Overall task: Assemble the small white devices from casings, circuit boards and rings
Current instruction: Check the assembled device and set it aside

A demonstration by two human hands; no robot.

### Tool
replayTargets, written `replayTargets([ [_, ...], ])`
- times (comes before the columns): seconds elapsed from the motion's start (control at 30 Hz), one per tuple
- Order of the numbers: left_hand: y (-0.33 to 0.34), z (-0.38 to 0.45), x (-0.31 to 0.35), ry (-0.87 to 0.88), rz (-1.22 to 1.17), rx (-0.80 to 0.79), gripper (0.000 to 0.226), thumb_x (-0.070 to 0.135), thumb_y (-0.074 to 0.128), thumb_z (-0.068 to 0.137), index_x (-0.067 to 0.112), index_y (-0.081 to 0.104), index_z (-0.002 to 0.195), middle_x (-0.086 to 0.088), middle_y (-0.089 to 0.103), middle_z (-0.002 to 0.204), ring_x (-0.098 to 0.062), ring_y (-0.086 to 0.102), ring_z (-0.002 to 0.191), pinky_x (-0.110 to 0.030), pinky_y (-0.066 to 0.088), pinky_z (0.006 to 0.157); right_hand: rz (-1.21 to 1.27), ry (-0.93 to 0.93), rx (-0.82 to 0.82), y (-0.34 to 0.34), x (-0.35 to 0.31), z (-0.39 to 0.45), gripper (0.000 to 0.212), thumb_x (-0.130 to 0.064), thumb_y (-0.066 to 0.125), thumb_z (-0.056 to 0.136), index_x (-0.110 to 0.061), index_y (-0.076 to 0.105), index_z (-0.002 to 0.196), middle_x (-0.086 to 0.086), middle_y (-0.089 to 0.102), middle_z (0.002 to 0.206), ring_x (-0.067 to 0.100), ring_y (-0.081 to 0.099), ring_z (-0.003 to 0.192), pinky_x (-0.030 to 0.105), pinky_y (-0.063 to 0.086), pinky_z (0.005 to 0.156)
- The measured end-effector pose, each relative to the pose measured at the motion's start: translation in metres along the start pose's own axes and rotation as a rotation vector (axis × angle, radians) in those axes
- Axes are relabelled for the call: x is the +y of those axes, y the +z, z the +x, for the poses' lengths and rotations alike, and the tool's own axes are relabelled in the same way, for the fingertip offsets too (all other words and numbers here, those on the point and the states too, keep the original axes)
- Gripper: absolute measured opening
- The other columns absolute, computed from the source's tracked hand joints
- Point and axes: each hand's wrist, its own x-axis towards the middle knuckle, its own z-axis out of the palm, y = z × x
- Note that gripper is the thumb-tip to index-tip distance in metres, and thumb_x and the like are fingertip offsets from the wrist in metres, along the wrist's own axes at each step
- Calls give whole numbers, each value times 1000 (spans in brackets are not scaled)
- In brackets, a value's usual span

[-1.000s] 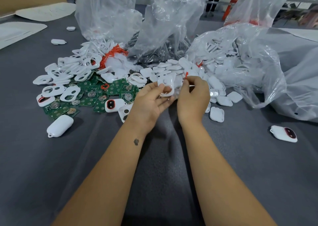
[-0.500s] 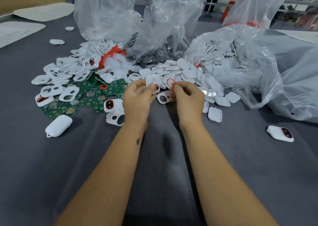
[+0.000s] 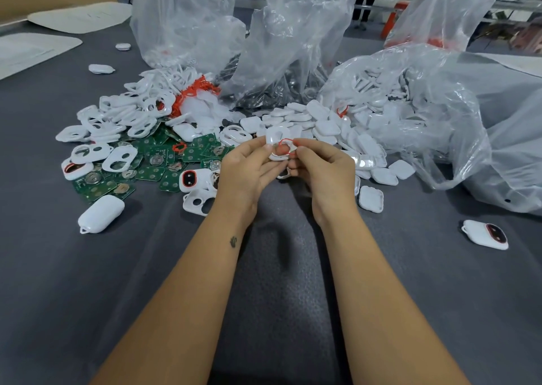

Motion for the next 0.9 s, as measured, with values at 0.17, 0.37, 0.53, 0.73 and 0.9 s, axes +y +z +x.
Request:
replayTargets([
  [0.17,-2,1,0,-16,-32,-35,13,1,56,95,8,56,106,-10,76,83,-22,74,82,-25,58,71,-42,-21,33,-2,-2,0,23,6,59,87,-10,73,78,6,70,66,15,63,59,22,53,55],
  [0.37,-3,0,1,-30,-48,-70,12,2,56,95,7,58,105,-9,76,84,-20,74,81,-25,58,71,-102,-37,72,-1,-2,1,18,3,60,86,-8,73,81,5,67,64,13,60,56,21,51,54],
  [0.53,-3,-1,1,-38,-39,-84,11,3,56,95,9,61,103,-8,76,87,-19,74,82,-25,58,71,-161,-56,47,-1,-2,-1,20,1,62,84,-13,74,78,-2,67,62,7,58,56,18,47,53],
  [0.73,-3,-2,1,-42,-32,-89,13,1,54,96,11,59,103,-8,76,87,-19,74,82,-24,58,72,-214,-98,57,-1,-1,-1,22,1,64,82,-17,73,76,-1,67,65,12,58,66,23,48,61],
  [0.9,-3,-1,0,-48,-21,-93,15,2,53,96,9,60,107,-7,76,88,-18,74,82,-24,58,73,-263,-151,71,0,1,-2,22,3,64,80,-18,69,74,2,66,67,15,58,66,26,51,61],
])
